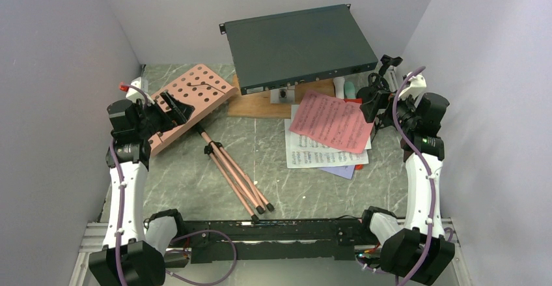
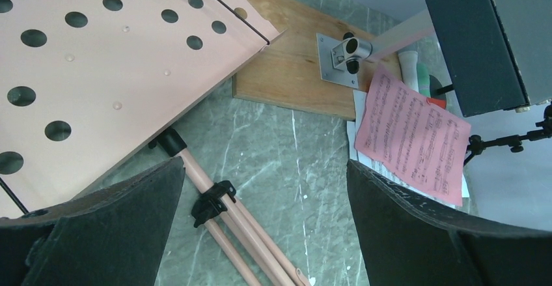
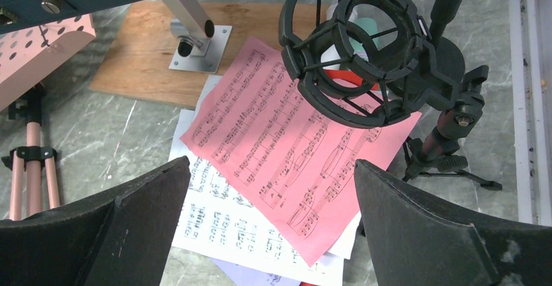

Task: Pack up the instrument practice props
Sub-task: Reset both arms

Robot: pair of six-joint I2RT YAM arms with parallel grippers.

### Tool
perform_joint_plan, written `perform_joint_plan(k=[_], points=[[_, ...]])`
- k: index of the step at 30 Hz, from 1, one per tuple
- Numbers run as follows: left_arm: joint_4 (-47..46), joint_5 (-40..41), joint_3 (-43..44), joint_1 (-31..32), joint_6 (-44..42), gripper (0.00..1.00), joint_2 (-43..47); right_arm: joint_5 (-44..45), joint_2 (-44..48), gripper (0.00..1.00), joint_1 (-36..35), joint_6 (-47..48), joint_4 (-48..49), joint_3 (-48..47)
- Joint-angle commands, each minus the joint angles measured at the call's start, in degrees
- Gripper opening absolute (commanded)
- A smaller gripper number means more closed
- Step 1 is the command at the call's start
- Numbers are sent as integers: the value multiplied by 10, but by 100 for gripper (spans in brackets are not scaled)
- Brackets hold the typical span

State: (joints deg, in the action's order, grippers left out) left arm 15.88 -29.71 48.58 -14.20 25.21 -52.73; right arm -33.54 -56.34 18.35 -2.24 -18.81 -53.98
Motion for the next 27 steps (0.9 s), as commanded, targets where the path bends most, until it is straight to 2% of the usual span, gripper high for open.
perform_joint_plan(k=[1,9,27], points=[[-22,-37,3,-7,1,99,3,-6,6,100,2,10,5,-24],[-51,-95,-5,-13,2,99,-1,-8,5,100,3,13,4,-22],[-56,-103,-8,-17,2,100,-2,-4,11,100,3,17,10,-15]])
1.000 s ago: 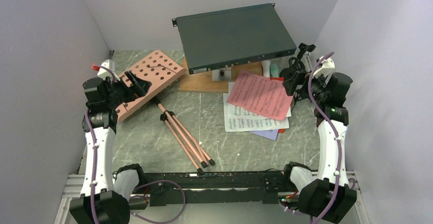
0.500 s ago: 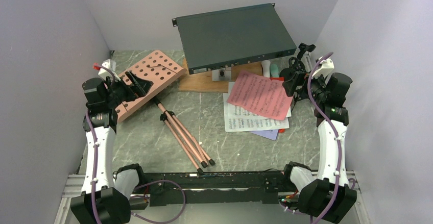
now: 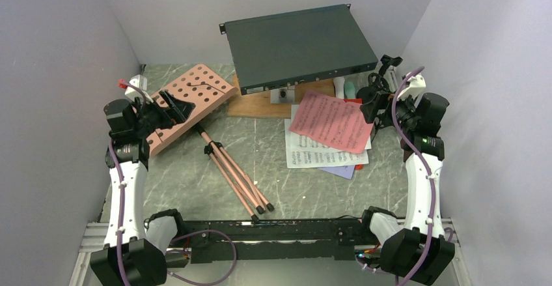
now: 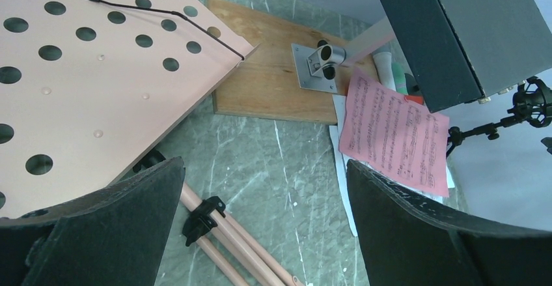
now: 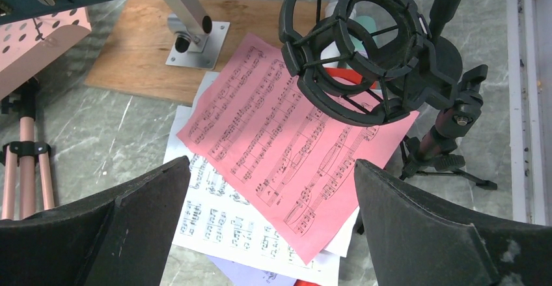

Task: Pack up the instrument practice props
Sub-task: Reset both arms

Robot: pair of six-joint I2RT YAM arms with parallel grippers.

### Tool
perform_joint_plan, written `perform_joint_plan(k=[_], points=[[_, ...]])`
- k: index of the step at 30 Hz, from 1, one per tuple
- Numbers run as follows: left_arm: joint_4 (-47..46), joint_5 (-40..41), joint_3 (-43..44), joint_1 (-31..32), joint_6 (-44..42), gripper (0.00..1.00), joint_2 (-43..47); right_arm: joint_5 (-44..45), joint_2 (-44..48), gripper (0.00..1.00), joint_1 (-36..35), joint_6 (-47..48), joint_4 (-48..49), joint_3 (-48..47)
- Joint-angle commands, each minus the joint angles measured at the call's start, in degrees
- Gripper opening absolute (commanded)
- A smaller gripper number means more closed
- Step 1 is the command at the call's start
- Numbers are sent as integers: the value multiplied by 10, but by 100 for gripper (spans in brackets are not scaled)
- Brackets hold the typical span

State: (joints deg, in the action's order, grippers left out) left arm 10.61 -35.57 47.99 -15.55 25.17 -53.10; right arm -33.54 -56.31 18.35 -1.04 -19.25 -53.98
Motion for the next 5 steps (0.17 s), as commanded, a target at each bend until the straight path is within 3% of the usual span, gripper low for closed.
perform_joint_plan(k=[1,5], points=[[-1,-43,-1,-3,2,100,2,-4,12,100,3,5,14,-13],[4,-38,1,-4,-1,99,3,-6,23,100,3,-1,33,2]])
